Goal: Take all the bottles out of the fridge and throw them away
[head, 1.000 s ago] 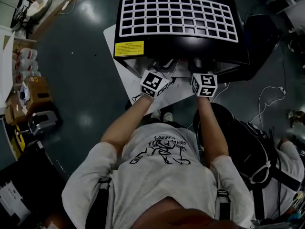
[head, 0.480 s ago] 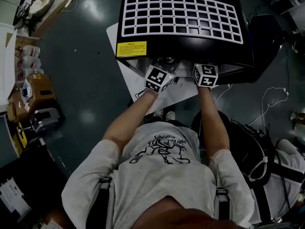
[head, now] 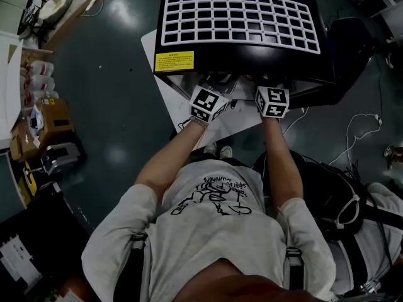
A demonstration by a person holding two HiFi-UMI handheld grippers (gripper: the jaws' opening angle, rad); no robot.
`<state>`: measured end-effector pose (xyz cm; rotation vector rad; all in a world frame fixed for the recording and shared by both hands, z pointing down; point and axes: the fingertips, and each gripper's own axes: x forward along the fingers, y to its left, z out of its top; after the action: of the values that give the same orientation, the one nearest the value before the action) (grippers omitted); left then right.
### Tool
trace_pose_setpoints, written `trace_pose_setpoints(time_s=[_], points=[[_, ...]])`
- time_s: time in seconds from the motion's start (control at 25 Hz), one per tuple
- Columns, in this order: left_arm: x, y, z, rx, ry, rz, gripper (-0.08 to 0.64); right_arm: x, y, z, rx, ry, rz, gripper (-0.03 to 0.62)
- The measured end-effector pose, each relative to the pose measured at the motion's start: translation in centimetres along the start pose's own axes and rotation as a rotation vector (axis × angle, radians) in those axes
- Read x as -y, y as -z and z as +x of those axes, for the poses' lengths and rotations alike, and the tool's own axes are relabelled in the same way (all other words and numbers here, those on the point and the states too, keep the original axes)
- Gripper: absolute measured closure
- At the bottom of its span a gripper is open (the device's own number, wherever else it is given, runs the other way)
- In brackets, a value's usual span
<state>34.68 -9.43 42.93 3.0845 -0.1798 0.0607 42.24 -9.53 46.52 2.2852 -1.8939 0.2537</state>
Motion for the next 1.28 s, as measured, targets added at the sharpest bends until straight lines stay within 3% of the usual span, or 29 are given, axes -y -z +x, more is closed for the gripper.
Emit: trace_pose_setpoints(time_s=[0.6,1.28], points=[[2.4,-1.4,-2.7,0.02,-0.003,-0.02,0.551,-3.0,-1.5,-6.0,0.01,-0.054,-0.03,0.445],[5.8,-6.5,-7.0,0.065,0.017,-0.053,0.551,-6.3,-4.8,-13.1,0.019,-0.109,-0.025,0.445]])
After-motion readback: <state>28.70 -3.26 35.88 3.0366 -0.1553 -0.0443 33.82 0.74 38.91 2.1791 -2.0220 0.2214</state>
